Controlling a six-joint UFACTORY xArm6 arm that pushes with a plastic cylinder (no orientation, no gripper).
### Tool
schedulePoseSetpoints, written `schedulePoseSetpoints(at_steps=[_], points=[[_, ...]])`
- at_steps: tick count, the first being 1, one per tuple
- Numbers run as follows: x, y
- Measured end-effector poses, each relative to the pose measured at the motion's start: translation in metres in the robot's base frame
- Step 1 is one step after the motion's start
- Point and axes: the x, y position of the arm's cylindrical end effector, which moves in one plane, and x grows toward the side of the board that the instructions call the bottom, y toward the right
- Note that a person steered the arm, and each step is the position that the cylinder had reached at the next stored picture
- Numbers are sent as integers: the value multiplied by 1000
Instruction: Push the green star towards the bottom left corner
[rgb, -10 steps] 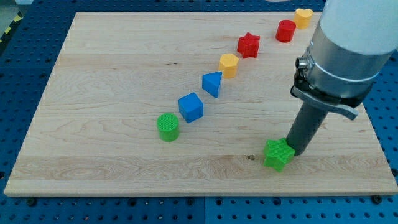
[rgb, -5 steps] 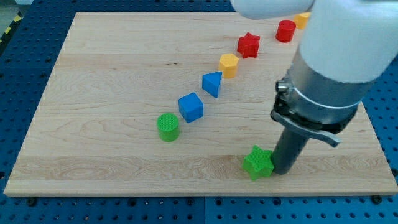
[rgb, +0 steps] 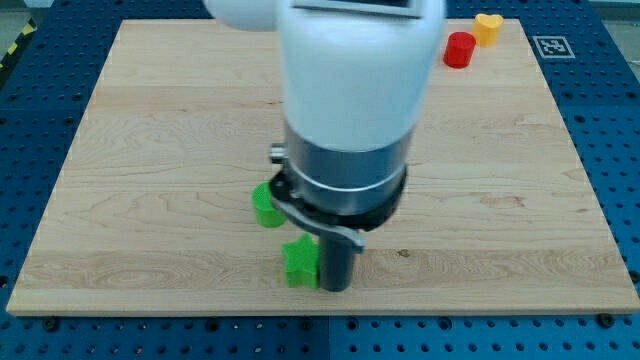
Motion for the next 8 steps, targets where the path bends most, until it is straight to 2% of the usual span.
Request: schedulePoseSetpoints(at_steps=[2, 3, 4, 5, 8], points=[[-8, -41], [-9, -36], [-8, 0], [-16, 3], [-43, -32]])
